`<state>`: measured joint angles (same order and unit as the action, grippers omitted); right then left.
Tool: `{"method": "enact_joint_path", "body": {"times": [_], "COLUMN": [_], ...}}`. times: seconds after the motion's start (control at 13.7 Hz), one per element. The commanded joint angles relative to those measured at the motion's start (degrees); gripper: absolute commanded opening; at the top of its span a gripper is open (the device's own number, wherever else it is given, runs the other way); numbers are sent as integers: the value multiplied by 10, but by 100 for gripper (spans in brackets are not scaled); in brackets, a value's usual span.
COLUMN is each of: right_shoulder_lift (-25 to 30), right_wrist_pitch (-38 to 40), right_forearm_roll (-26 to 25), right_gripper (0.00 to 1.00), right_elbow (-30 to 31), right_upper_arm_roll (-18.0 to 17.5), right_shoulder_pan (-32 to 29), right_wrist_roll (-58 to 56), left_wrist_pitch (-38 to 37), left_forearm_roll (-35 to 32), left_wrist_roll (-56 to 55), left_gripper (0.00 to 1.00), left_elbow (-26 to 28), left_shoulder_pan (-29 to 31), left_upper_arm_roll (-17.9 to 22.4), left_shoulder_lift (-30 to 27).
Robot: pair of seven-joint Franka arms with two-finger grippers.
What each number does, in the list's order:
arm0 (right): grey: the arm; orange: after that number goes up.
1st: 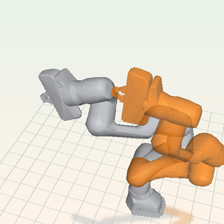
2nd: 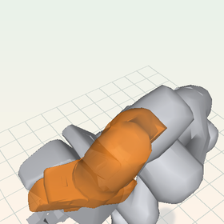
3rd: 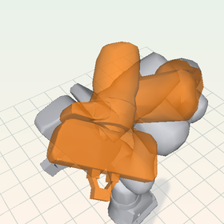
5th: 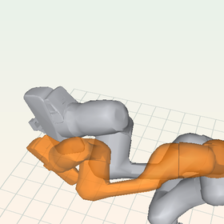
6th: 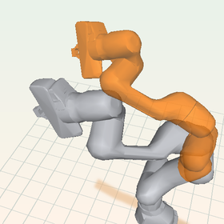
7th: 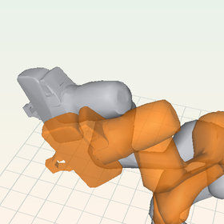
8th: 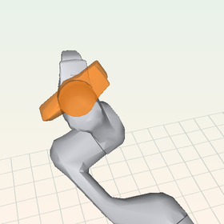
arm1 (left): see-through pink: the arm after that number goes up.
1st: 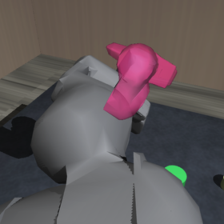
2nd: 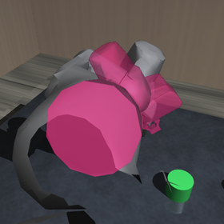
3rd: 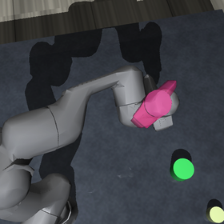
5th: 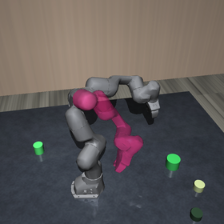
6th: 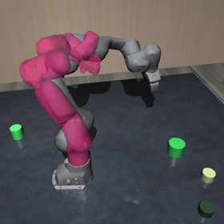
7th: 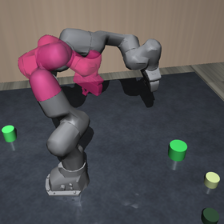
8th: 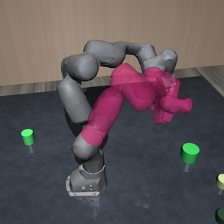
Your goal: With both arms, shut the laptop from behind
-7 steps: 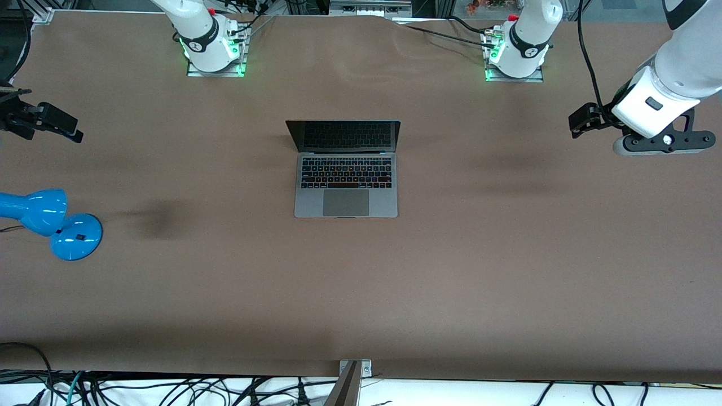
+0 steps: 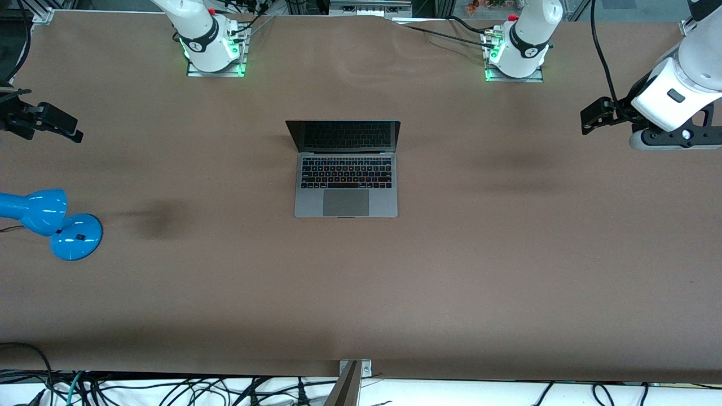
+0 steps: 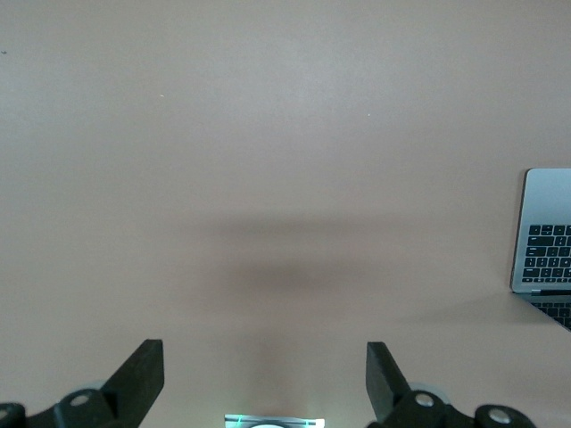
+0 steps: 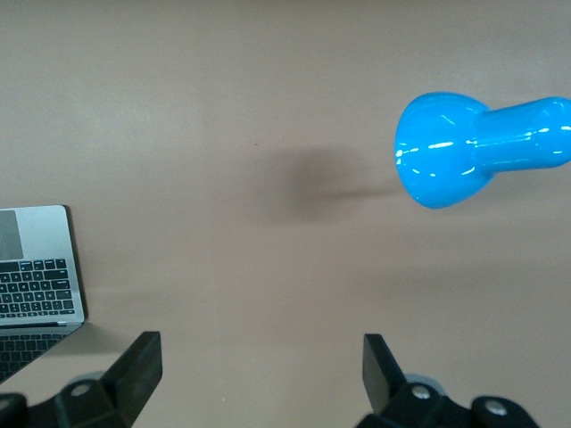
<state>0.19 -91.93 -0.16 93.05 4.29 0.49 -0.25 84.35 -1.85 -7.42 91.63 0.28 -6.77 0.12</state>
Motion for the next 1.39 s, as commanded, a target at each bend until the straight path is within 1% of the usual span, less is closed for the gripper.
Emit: {"method": "enact_joint_path", "body": {"times": [0.0, 0.15, 0.37, 0.51, 0.73, 0.95, 1.1, 1.24, 1.31], "right_shoulder_lift": [5, 5, 5, 4, 4, 4, 4, 4, 4], "right_wrist_pitch": [-3, 1, 1, 2, 2, 2, 2, 2, 2], "right_forearm_roll": [-1, 1, 1, 1, 1, 2, 2, 3, 3], "right_gripper": [100, 100, 100, 100, 100, 100, 100, 100, 100], "right_elbow": [2, 2, 2, 2, 2, 2, 2, 2, 2], "right_upper_arm_roll": [4, 4, 5, 5, 5, 5, 5, 5, 5], "right_shoulder_pan": [4, 4, 4, 4, 3, 3, 3, 3, 3], "right_wrist_roll": [2, 1, 0, -3, -4, -4, -4, -4, -4], "left_wrist_pitch": [-7, -9, -1, -2, -7, -6, -7, -6, -2], "left_forearm_roll": [12, 12, 5, 11, 18, 40, 49, 88, 100], "left_wrist_roll": [28, 29, 29, 28, 24, 20, 5, -5, -11], "left_gripper": [100, 100, 100, 100, 100, 100, 100, 100, 98], "left_elbow": [7, 5, -15, -15, -5, 8, 20, 41, 57], "left_shoulder_pan": [5, 3, 2, 0, -4, -8, -8, -8, -8], "left_upper_arm_roll": [0, -1, -1, -3, -4, -6, -25, -33, -37], "left_shoulder_lift": [-5, 0, 21, 21, 18, 18, 18, 18, 17]}}
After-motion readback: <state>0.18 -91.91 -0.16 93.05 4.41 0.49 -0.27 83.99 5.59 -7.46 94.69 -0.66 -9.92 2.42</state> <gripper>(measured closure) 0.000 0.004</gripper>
